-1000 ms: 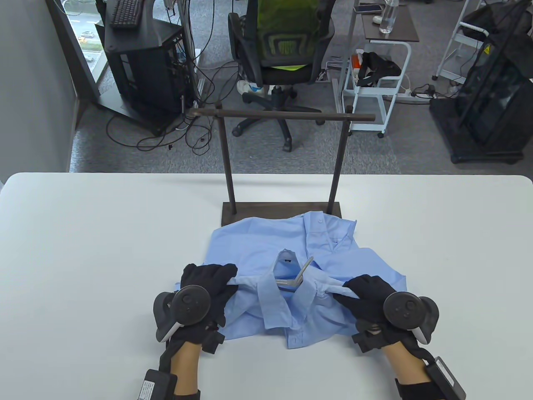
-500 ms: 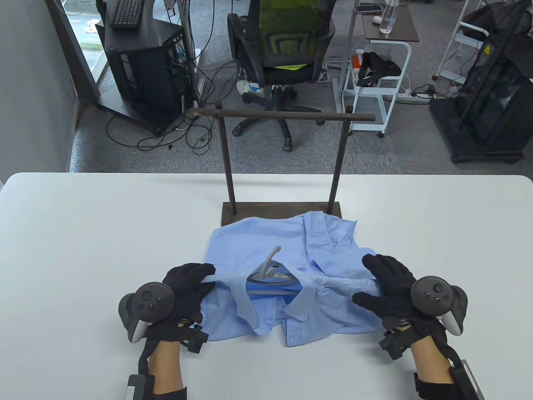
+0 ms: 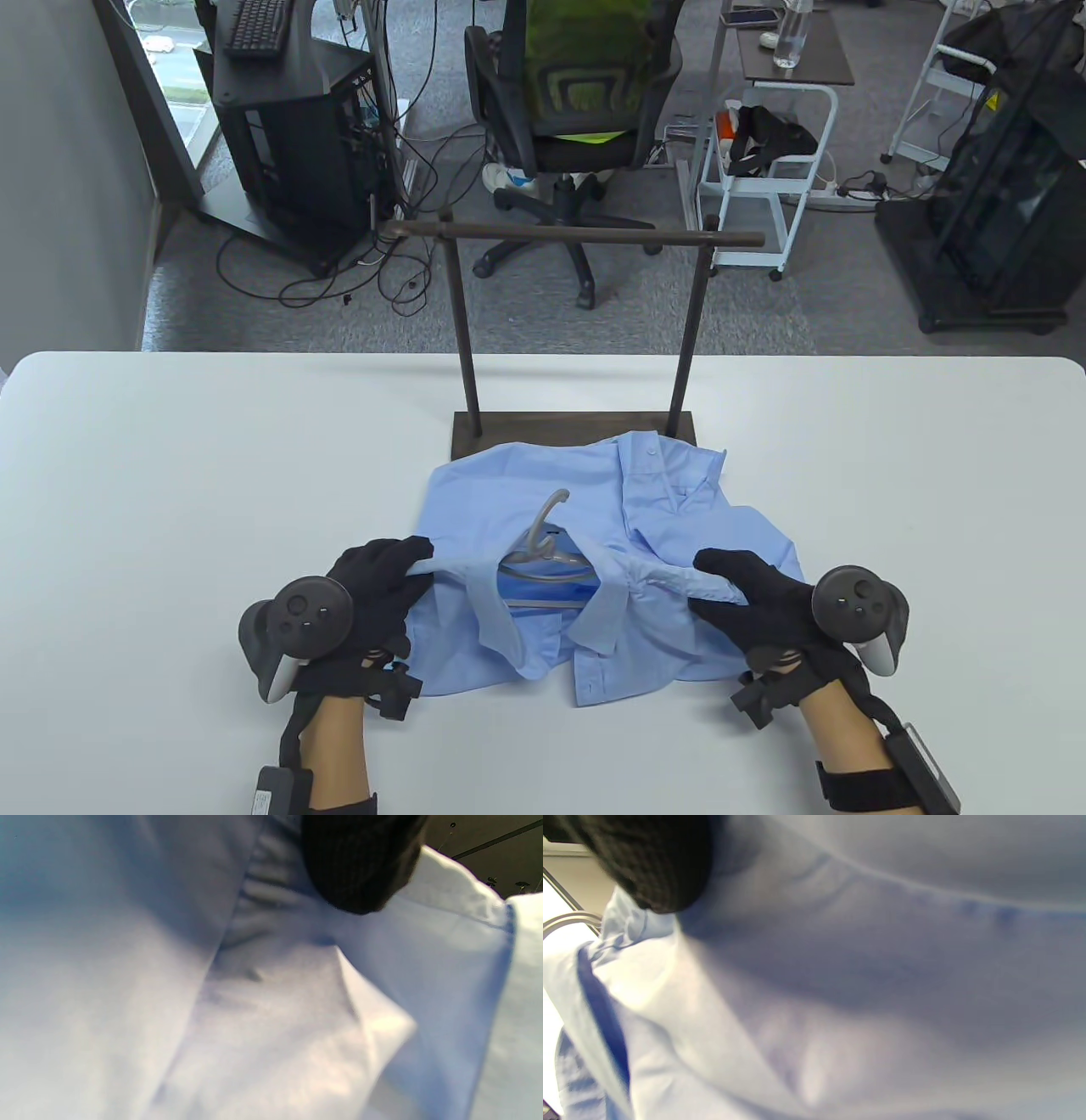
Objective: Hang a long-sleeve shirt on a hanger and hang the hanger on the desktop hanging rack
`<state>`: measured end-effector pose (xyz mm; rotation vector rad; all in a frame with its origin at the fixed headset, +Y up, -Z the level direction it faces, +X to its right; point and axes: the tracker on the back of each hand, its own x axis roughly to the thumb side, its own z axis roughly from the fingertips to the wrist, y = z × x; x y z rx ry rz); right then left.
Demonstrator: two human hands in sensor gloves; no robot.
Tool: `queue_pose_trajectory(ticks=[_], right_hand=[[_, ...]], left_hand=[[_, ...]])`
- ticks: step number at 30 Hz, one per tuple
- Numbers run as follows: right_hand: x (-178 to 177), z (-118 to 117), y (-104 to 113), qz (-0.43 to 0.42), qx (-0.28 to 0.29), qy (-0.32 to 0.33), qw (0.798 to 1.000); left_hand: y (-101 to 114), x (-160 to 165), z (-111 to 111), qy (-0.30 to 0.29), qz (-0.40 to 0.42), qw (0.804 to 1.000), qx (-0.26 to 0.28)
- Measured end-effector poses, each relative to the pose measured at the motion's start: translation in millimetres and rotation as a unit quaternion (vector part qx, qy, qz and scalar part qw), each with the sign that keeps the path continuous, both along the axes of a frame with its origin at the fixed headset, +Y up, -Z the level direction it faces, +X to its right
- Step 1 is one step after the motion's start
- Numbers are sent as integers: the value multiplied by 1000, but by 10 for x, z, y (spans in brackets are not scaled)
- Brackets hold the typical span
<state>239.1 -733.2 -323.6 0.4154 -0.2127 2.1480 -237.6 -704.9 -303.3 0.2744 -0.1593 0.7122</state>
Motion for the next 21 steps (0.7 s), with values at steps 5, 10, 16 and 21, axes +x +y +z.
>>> queue_pose_trajectory(ticks=[5, 10, 16, 21], right_hand=[[-33, -36, -13, -75, -10, 32, 997], [-33, -118, 112, -105, 10, 3, 994], [22, -372, 309, -151, 24, -38, 988], [32, -727, 678, -161, 33, -59, 985]], left_hand=[[-25, -43, 36, 12, 12, 1000, 1], [25, -183, 198, 50, 56, 996, 39], [259, -147, 464, 134, 20, 979, 152], [251, -18, 425, 94, -2, 987, 131]])
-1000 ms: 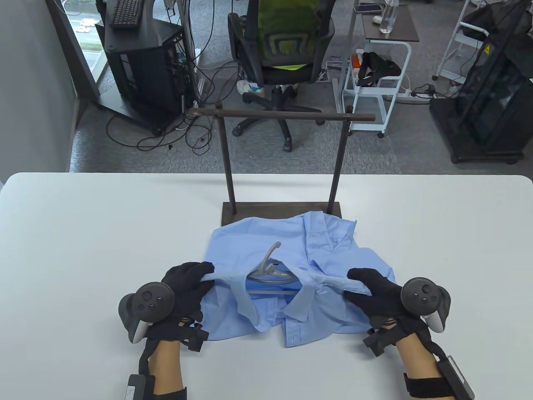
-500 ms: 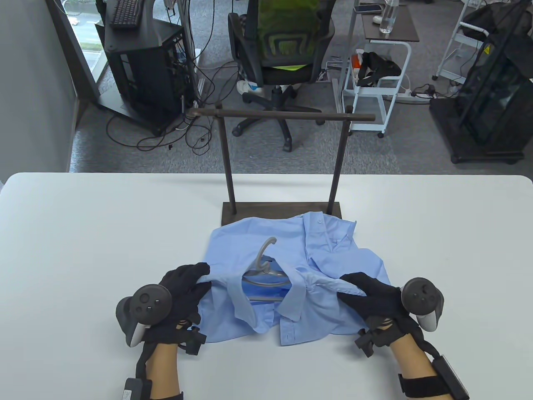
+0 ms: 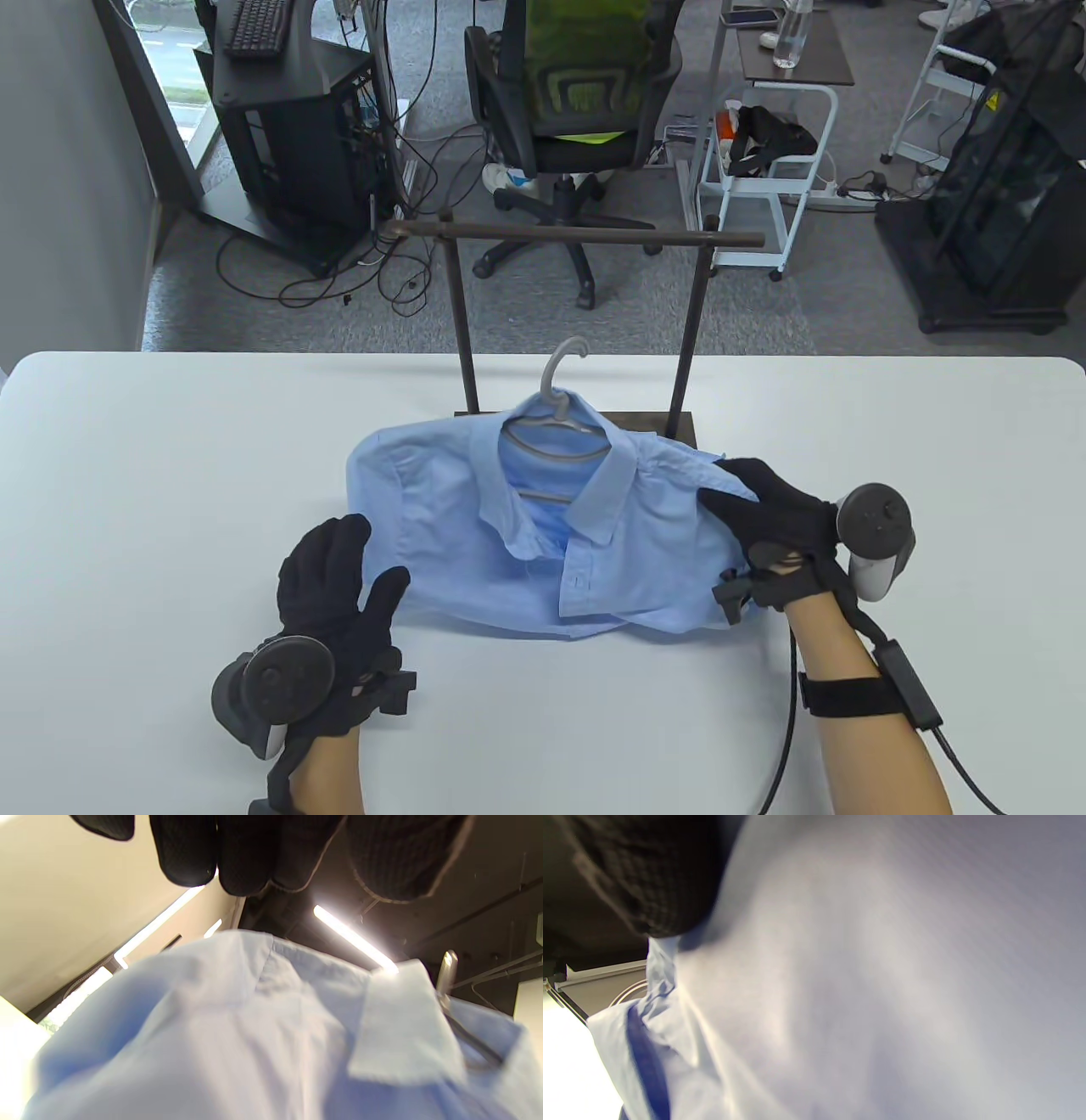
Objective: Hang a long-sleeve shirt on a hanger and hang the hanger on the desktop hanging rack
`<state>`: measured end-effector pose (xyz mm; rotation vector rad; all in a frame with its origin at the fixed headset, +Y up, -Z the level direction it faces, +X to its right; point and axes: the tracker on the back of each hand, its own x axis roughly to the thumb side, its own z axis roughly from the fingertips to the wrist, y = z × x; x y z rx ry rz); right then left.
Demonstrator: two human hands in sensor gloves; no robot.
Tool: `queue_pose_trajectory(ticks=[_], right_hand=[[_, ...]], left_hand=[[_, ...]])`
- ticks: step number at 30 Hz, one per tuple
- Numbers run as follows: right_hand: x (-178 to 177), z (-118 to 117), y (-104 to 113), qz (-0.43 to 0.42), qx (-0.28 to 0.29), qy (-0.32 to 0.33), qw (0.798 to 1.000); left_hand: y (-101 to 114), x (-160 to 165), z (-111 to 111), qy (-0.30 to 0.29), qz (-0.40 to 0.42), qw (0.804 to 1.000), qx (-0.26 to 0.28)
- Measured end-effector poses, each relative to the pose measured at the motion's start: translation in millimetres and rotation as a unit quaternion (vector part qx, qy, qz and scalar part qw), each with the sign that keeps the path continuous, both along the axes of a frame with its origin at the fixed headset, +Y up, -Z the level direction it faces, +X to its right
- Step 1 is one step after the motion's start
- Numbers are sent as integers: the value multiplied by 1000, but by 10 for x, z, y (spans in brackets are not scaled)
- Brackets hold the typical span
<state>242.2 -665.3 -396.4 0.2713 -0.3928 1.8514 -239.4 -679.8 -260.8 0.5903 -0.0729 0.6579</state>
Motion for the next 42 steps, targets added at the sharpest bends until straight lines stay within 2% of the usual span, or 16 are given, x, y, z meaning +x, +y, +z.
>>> queue_pose_trajectory(ticks=[6, 9, 12, 16, 19, 28, 37, 42], right_hand=[[-73, -434, 461, -7, 1, -17, 1000], [-102, -606, 599, -6, -4, -28, 1000], [-126, -771, 649, -6, -22, -31, 999], [-140, -927, 586, -3, -49, -36, 998], [-141, -1022, 446, -5, -68, -42, 997], [-80, -1125, 174, -12, -91, -44, 995], [-53, -1118, 159, 10, -106, -54, 993], [10, -1053, 184, 37, -119, -84, 989]], left_hand=[[-123, 189, -116, -34, -45, 997, -47], [-176, 275, -159, -46, -72, 994, -64], [-238, 340, -197, -55, -91, 991, -80], [-304, 378, -241, -65, -107, 987, -103], [-323, 395, -256, -69, -117, 985, -111], [-377, 467, -286, -82, -137, 979, -129], [-414, 490, -309, -88, -146, 975, -141], [-416, 492, -309, -89, -147, 975, -141]])
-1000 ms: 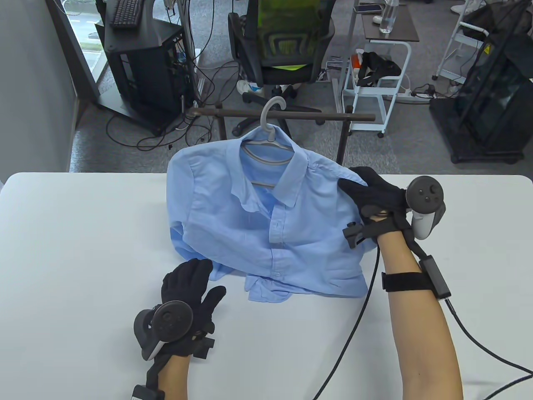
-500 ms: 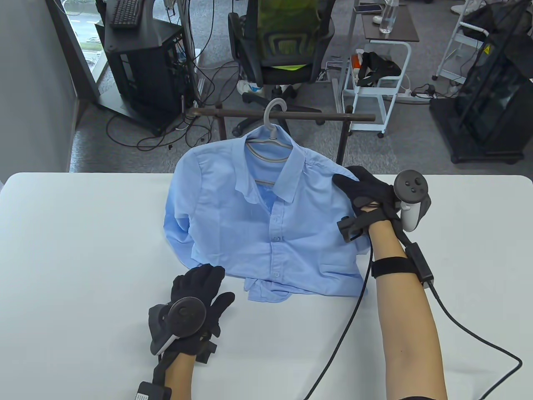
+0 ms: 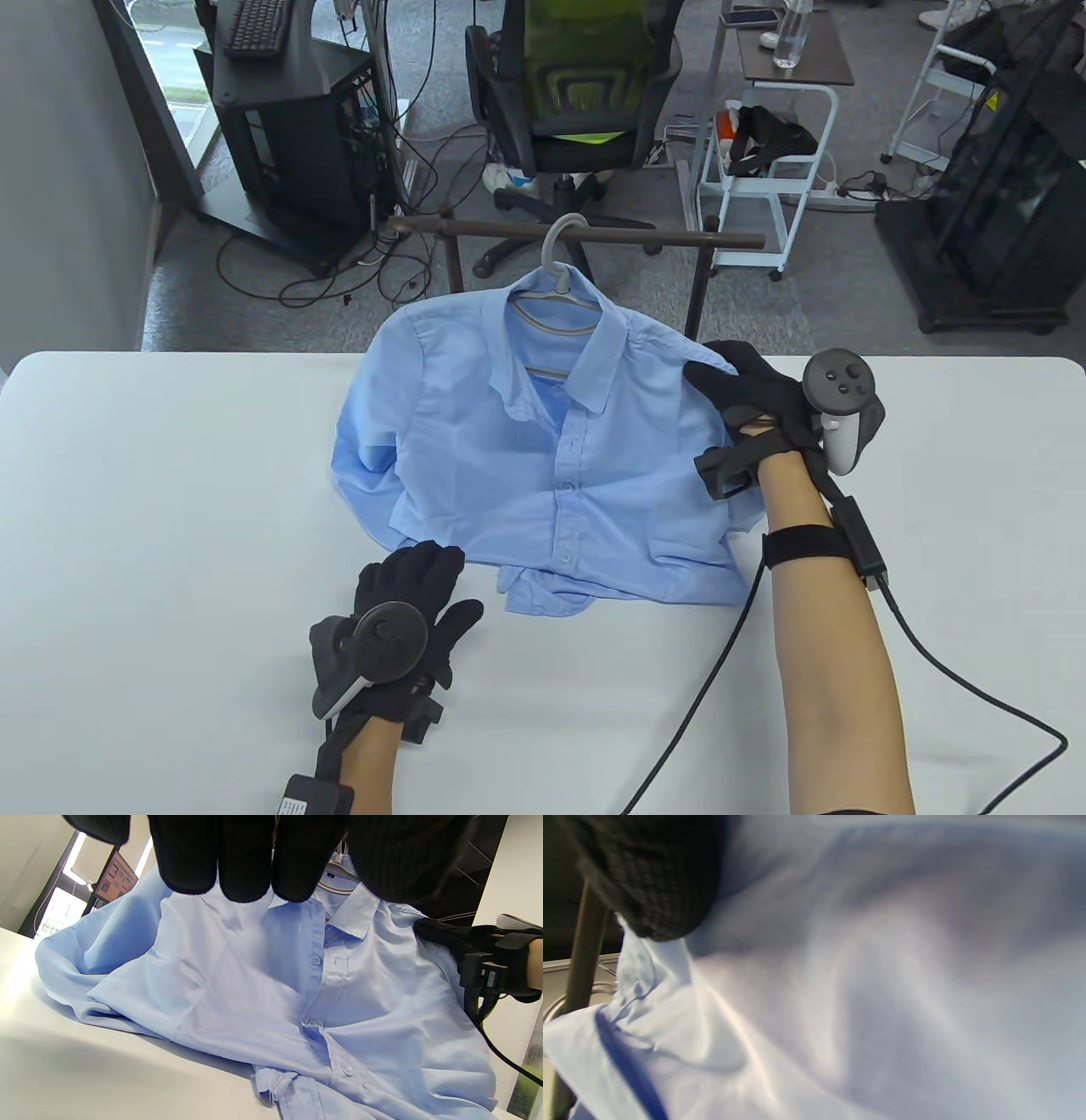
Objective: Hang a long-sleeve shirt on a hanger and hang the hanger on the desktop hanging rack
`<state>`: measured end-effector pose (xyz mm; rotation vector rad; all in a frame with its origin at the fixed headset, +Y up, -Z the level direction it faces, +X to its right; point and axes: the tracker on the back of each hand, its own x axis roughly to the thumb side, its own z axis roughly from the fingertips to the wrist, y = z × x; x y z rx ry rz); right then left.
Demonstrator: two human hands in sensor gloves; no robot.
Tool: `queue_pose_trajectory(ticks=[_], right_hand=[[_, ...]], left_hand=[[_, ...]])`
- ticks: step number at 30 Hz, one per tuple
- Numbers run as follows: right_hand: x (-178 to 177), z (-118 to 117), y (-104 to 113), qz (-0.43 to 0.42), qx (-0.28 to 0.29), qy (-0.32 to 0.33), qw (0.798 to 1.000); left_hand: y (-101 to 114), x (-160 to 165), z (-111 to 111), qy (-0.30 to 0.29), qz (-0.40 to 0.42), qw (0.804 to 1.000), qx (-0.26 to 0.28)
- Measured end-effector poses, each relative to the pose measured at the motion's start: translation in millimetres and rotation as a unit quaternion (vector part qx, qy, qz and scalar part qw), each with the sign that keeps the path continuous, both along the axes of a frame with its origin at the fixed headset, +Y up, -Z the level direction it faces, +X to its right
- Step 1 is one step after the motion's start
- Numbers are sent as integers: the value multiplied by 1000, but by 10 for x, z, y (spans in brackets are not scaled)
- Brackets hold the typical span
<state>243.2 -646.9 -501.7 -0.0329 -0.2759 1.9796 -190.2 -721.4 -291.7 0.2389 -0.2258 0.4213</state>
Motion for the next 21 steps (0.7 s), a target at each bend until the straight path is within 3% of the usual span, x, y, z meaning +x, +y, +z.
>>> queue_pose_trajectory(ticks=[7, 11, 15, 21], right_hand=[[268, 209, 123, 22, -12, -47, 999], [354, 445, 255, 56, 0, -50, 997], [239, 736, 371, 136, 27, -26, 990], [-129, 1262, 464, 262, 68, 13, 963]], left_hand=[[-6, 37, 2, -8, -5, 1000, 0], [-12, 84, 7, -16, -20, 1000, -2], [-10, 136, 12, -20, -41, 999, 1], [23, 220, 41, -29, -67, 997, 9]])
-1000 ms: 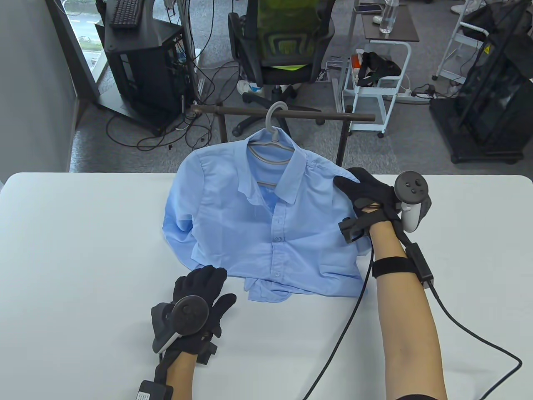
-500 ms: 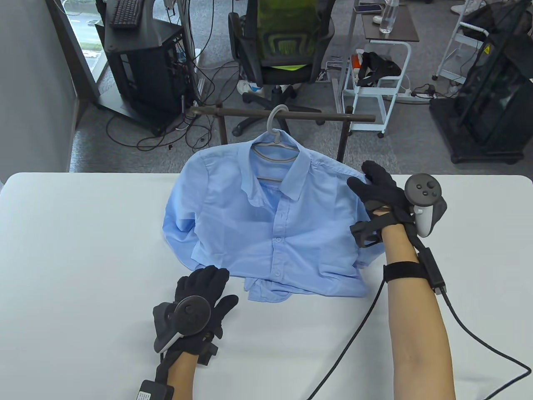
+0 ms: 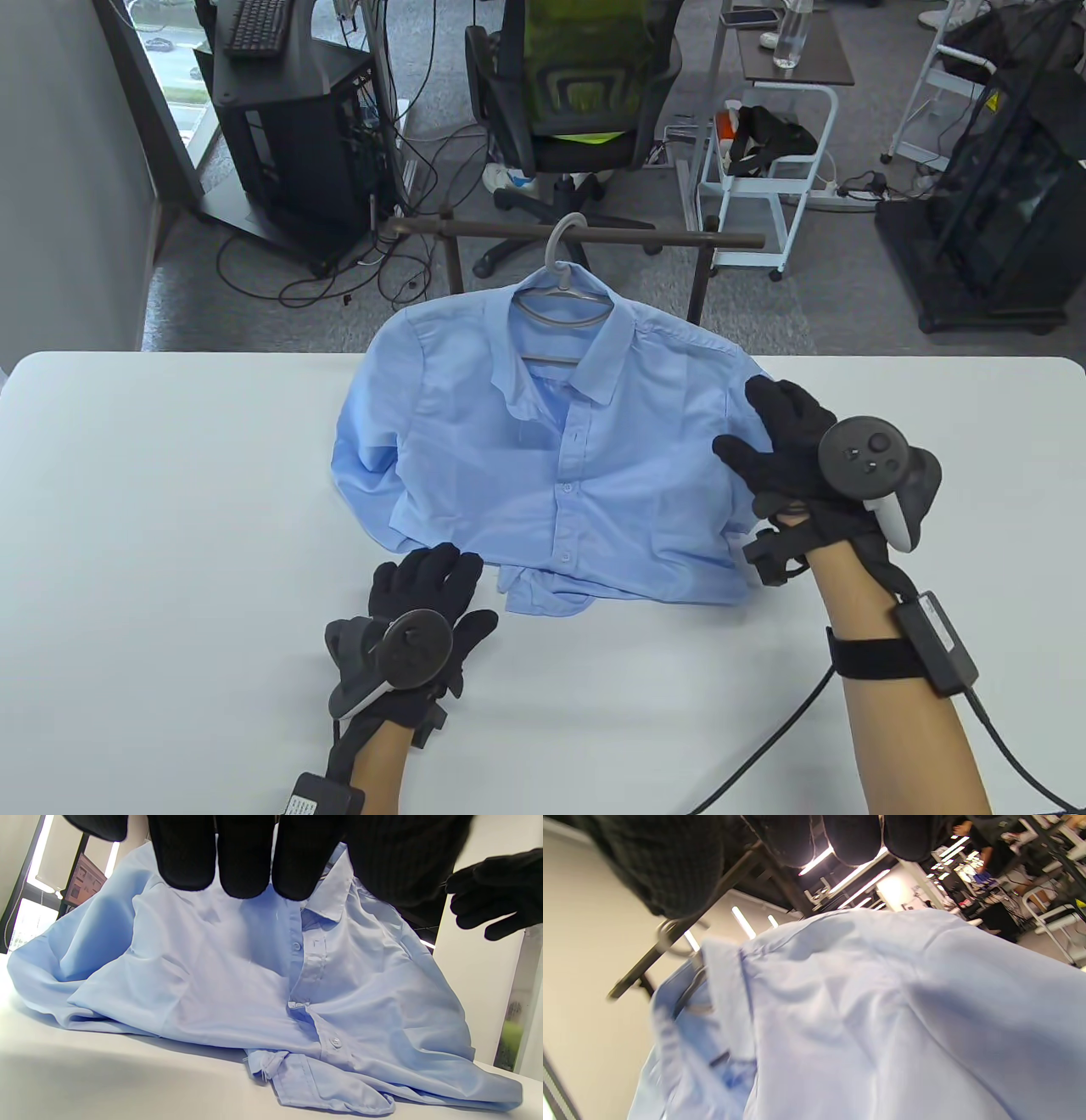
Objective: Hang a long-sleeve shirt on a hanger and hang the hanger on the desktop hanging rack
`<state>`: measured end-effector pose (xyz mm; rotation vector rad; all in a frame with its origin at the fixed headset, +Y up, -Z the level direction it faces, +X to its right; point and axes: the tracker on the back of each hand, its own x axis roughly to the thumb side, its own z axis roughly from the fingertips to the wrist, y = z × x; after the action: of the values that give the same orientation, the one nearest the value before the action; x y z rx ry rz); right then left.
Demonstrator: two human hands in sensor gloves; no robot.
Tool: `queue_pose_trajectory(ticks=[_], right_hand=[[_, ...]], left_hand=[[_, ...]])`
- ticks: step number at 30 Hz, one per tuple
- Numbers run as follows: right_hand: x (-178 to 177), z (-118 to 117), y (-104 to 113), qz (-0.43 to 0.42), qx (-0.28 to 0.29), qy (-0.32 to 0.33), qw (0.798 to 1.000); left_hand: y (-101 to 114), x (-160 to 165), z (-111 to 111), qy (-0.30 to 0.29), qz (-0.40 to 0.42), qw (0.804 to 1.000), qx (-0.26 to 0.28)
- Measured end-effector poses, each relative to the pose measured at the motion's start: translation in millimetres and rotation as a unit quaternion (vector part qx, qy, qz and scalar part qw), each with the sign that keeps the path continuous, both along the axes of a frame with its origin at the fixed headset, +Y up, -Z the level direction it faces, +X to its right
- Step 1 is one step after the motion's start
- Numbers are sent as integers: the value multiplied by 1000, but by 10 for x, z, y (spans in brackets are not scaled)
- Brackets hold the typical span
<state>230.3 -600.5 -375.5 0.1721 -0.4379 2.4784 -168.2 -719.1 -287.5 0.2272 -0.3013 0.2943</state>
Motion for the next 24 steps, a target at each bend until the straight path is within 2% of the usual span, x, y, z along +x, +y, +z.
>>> queue_pose_trajectory(ticks=[6, 11, 24], right_hand=[[-319, 497, -147, 86, 11, 28, 996], [-407, 743, -355, 140, 23, 28, 990], [-568, 818, -858, 212, 30, 35, 976]], left_hand=[[21, 85, 31, -8, -21, 1000, 10], [4, 104, 34, -10, -31, 999, 8], [-73, 210, 20, -29, -47, 998, -18]])
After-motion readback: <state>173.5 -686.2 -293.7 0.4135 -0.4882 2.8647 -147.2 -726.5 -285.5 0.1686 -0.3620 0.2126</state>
